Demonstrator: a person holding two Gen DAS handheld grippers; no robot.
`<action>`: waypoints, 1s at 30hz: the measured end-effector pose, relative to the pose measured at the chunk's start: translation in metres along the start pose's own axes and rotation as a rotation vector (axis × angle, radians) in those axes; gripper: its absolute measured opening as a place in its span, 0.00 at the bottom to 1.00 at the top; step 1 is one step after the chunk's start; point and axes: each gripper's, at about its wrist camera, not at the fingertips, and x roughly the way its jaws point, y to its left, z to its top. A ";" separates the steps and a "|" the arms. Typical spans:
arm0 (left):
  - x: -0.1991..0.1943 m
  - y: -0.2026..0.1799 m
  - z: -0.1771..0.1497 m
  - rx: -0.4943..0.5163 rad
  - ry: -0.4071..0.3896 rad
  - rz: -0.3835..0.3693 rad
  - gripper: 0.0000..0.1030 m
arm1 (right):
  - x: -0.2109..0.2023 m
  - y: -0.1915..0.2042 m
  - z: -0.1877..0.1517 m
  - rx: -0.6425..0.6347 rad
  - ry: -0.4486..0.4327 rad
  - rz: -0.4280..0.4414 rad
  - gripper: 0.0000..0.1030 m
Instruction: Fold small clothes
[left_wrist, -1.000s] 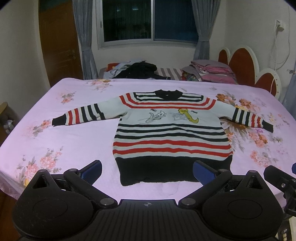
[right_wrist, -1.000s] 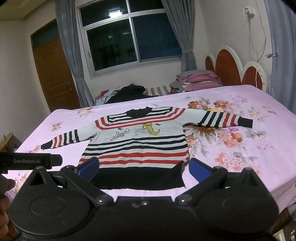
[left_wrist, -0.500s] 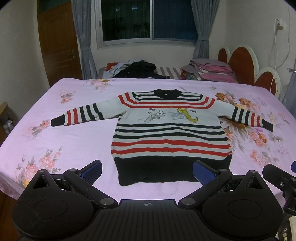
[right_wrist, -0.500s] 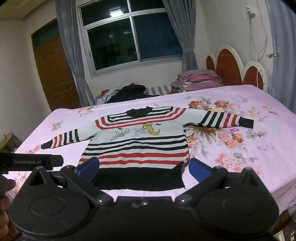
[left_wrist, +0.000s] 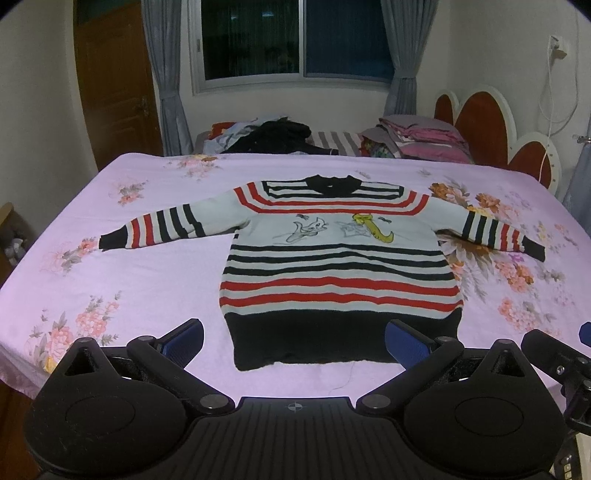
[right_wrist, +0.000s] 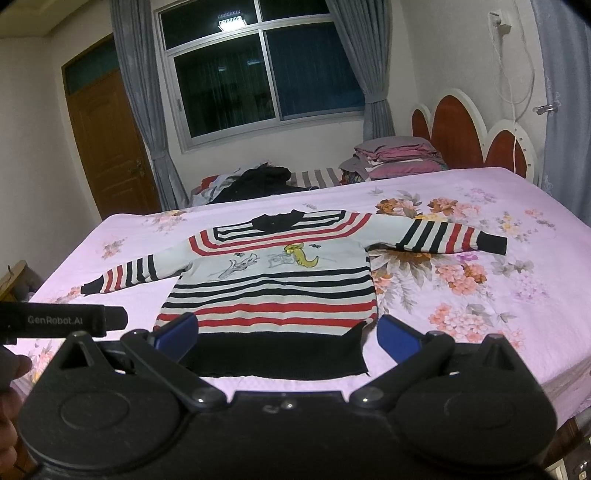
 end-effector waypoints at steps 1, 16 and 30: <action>0.001 0.000 0.000 0.001 0.002 0.000 1.00 | 0.002 -0.001 0.000 0.000 0.002 0.001 1.00; 0.009 -0.002 0.002 -0.003 0.011 0.002 1.00 | 0.008 -0.006 -0.001 0.008 0.014 -0.008 1.00; 0.028 0.000 0.008 -0.012 0.043 -0.009 1.00 | 0.019 -0.011 0.005 0.024 0.023 -0.025 1.00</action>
